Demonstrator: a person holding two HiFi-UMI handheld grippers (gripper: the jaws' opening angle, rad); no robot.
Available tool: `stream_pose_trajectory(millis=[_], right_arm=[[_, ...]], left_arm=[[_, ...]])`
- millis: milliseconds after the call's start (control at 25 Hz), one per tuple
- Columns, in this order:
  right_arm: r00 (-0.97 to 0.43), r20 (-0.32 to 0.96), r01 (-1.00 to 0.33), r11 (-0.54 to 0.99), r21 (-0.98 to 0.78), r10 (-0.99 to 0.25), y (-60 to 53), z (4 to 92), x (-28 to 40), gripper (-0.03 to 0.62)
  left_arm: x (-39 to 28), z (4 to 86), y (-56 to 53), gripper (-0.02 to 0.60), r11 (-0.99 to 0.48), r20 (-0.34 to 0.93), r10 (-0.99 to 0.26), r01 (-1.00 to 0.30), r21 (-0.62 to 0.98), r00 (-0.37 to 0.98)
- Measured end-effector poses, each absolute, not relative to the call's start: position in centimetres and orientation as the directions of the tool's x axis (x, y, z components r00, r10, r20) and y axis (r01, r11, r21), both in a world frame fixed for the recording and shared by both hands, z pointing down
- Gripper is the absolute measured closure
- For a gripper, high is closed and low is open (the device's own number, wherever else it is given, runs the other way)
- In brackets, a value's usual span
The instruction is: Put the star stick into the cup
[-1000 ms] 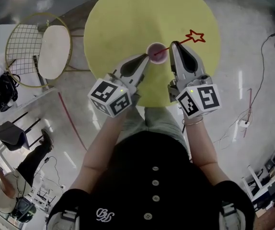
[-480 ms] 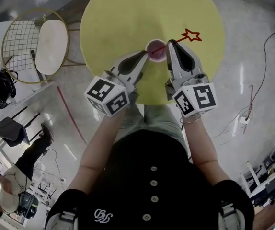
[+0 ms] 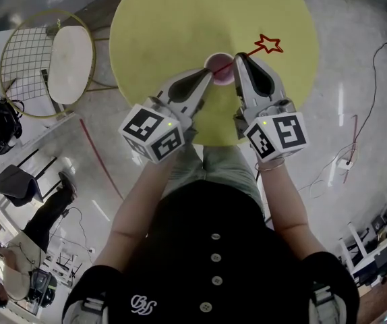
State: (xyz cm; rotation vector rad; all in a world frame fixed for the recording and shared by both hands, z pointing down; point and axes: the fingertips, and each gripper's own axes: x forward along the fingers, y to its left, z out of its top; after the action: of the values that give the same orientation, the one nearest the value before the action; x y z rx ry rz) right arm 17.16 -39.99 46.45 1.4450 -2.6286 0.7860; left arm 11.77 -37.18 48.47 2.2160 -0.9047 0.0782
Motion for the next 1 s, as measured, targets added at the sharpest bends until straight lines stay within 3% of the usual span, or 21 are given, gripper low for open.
stream_pose_trajectory(millis=[480,1000], right_arm=[[-0.548,0.322,-0.817,0.413,-0.402,-0.772,-41.1,47.7,17.8,0.575],[-0.546,0.351,-0.819,0.398,-0.412,-0.761,-40.5,48.1,17.0,0.449]], left_arm=[[12.1,48.5,-37.6,0.566,-0.495,0.308,-0.577,-0.624,0.605,0.756],[11.3,48.3,-37.2,0.566,-0.5,0.296,-0.586,-0.624,0.601,0.754]])
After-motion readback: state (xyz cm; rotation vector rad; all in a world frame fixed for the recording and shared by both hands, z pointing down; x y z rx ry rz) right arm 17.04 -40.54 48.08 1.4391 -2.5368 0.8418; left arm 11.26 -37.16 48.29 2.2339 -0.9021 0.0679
